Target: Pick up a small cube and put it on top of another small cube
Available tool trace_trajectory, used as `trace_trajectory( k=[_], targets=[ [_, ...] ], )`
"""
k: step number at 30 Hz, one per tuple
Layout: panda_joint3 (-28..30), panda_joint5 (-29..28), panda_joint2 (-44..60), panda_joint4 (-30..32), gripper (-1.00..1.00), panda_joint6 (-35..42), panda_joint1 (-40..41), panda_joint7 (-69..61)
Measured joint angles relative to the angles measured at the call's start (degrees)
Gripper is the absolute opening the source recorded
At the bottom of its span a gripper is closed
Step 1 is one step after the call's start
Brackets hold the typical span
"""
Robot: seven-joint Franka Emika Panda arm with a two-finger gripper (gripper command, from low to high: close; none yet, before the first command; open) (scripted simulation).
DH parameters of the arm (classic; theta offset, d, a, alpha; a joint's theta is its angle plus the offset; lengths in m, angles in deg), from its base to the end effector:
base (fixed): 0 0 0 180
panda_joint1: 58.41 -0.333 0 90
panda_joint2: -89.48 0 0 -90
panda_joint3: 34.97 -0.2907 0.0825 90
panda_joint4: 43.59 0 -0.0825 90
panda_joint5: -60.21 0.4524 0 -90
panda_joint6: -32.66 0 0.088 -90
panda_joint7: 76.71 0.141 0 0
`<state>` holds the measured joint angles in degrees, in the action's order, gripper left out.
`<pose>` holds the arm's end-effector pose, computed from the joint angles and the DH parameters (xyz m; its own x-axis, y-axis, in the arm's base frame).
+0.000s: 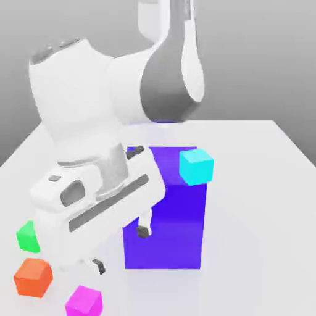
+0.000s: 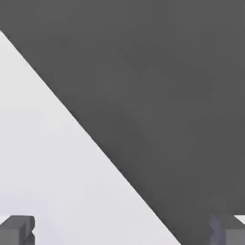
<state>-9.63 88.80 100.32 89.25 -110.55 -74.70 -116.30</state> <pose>0.5540 -0.0919 0.1567 0.9838 0.1287 0.1250 0.1501 -0.9721 -0.1803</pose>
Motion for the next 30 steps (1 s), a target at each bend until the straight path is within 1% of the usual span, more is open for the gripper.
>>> trace_trajectory(
  k=[5,10,12,15,16,21,22,23,25,28,30],
  targets=[
    [0.0,-2.1,5.3,0.8,0.0,-3.7,1.6,-7.9],
    [1.4,-7.0,9.3,1.7,0.0,-7.9,2.3,-13.8],
    [0.1,-6.0,12.2,1.2,0.0,-10.3,3.6,-16.1],
    [-4.0,-1.7,17.9,-0.3,0.0,-14.2,6.8,-19.6],
    [-4.8,-2.7,18.6,-0.6,-1.0,-10.6,7.5,-20.4],
    [-4.8,-2.6,18.6,-0.6,-1.0,-10.5,7.5,-20.4],
    [-5.3,-2.8,18.9,-0.9,-1.0,-9.0,8.1,-20.9],
    [-5.0,-2.5,18.6,-0.6,-1.0,-11.3,7.7,-20.3],
    [-2.9,-3.9,15.9,0.2,-1.0,-12.1,6.0,-18.3],
    [1.0,-7.9,10.8,1.9,-1.0,-9.2,3.4,-15.3],
    [3.3,-9.2,9.5,3.7,-1.0,-8.4,4.1,-15.2]
  ],
)
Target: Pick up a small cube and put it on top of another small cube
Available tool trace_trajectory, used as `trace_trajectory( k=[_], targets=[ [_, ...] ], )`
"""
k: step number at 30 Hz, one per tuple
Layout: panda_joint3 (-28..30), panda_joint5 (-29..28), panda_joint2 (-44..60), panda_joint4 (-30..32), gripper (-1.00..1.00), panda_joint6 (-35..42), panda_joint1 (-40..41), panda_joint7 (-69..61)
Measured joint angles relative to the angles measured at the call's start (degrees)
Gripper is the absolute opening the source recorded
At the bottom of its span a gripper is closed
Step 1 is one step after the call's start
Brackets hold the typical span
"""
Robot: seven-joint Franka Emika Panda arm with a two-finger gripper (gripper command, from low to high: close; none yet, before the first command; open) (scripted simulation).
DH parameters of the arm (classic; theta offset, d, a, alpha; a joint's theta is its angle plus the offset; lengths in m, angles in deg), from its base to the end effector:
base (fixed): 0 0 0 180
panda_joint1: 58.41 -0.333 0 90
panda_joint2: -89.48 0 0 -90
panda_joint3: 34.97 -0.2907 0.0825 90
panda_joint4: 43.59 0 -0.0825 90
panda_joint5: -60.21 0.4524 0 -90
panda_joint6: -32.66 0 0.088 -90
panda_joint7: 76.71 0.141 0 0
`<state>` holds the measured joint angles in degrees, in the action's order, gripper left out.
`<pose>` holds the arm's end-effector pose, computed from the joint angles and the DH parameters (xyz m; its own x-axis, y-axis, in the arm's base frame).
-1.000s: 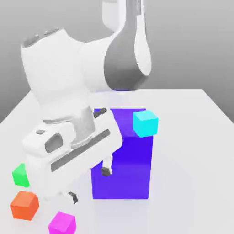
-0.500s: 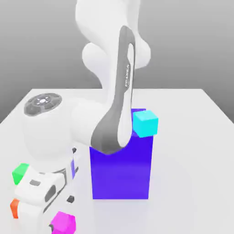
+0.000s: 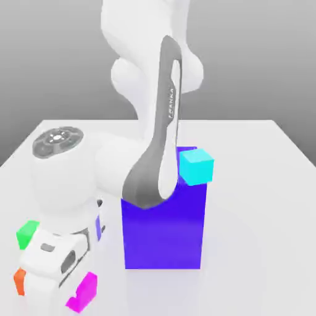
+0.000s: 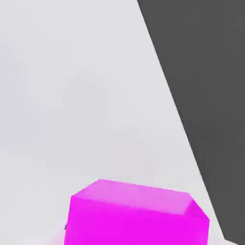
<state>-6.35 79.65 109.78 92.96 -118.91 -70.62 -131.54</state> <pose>0.4876 -0.1792 0.0697 0.9239 0.3817 -0.0264 0.3815 -0.9243 -0.0104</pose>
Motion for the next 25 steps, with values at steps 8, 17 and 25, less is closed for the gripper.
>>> trace_trajectory(
  k=[8,17,25],
  targets=[
    [10.2,-6.0,-6.9,8.0,-1.0,1.1,3.8,0.2],
    [17.8,-14.9,-17.4,15.4,-1.0,-2.2,9.5,2.5],
    [5.9,4.4,-6.6,14.3,1.0,-9.0,17.5,-11.5]
  ],
)
